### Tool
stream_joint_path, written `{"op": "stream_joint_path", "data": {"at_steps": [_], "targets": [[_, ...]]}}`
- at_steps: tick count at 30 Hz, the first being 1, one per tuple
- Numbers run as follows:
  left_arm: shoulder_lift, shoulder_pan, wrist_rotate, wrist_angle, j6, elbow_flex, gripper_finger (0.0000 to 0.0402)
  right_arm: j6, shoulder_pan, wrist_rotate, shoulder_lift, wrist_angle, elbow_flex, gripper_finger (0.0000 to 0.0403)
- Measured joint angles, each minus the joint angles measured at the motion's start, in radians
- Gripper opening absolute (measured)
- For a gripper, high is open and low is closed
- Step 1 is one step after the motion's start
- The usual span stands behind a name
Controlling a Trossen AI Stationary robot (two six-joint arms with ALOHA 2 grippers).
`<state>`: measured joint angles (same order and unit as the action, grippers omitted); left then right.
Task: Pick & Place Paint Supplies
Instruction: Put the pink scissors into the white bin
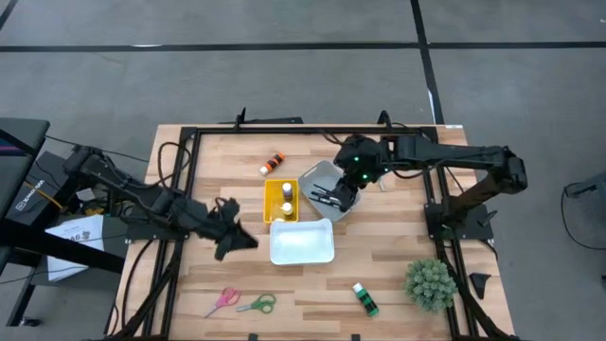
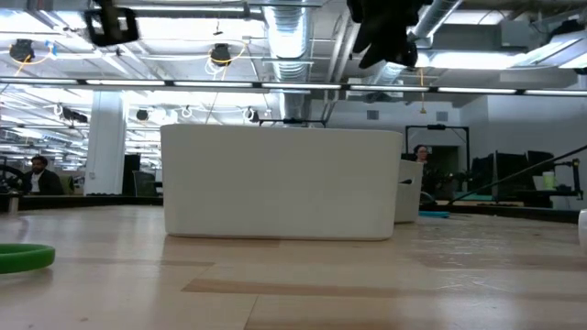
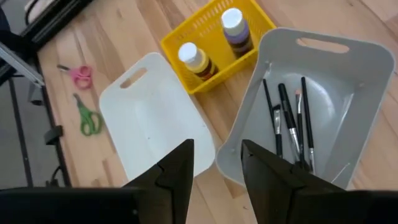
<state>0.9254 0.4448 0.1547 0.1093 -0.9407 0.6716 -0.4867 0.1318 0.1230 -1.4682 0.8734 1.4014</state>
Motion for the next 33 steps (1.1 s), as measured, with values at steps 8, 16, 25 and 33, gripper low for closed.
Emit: {"op": "stream_joint_path", "data": {"at_steps": [8, 16, 25, 33], "targets": [[0.087, 0.222, -0.032, 0.105, -0.286, 0.000, 0.0076, -0.024, 0.000, -0.021, 0.039, -0.004, 0.000, 0.0129], [0.283, 0.382, -0.169, 0.037, -0.403, 0.034, 0.0076, -0.041, -0.001, -0.020, 0.068, -0.026, 0.000, 0.0129], [0.444, 0.474, -0.222, 0.163, -0.356, 0.236, 0.0076, -0.061, -0.001, -0.020, 0.101, -0.045, 0.000, 0.0129], [0.618, 0.503, -0.186, 0.284, -0.301, 0.279, 0.0076, -0.064, -0.001, -0.020, 0.108, -0.052, 0.000, 0.0129]]}}
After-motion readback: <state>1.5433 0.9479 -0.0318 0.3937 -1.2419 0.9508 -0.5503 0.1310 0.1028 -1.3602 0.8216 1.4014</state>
